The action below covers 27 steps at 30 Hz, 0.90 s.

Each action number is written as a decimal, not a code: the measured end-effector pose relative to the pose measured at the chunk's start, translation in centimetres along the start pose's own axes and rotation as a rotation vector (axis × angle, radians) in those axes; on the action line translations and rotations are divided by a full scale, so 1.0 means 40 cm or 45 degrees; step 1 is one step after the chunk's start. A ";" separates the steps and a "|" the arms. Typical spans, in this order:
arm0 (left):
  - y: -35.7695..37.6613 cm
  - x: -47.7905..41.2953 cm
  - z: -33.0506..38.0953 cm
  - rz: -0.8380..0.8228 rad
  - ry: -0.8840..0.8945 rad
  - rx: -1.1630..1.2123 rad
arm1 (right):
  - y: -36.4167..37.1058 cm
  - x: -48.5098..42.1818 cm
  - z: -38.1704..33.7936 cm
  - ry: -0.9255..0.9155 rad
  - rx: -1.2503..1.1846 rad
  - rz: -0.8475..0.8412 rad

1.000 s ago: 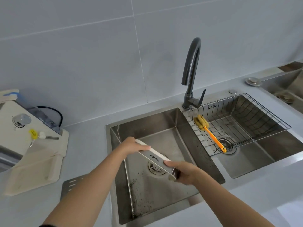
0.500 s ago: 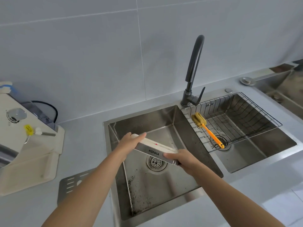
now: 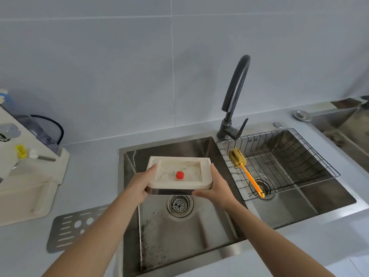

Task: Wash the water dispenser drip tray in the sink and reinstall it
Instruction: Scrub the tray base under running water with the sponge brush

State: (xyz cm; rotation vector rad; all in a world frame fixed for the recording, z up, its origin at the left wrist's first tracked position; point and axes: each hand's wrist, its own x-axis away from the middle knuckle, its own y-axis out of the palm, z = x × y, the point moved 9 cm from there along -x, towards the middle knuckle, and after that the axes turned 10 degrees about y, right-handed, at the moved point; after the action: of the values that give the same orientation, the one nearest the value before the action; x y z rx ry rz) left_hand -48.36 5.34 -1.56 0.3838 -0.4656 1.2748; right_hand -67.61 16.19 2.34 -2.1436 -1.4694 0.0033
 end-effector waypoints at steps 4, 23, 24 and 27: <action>0.065 -0.001 -0.012 0.043 -0.010 0.157 | -0.060 -0.037 0.019 -0.091 0.026 -0.055; 0.210 0.027 0.025 0.386 0.209 0.381 | -0.431 -0.389 0.053 0.738 -1.093 -0.112; 0.206 0.028 0.030 0.386 0.216 0.369 | -0.424 -0.402 0.053 0.775 -1.183 -0.125; 0.191 0.033 0.038 0.396 0.228 0.309 | -0.403 -0.419 0.045 0.876 -1.169 -0.194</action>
State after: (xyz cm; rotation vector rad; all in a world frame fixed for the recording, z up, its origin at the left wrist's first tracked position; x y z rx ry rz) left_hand -55.65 7.56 0.58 0.4065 -0.2226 1.6606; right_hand -88.91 6.66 2.80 -2.2525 -1.2939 -1.5553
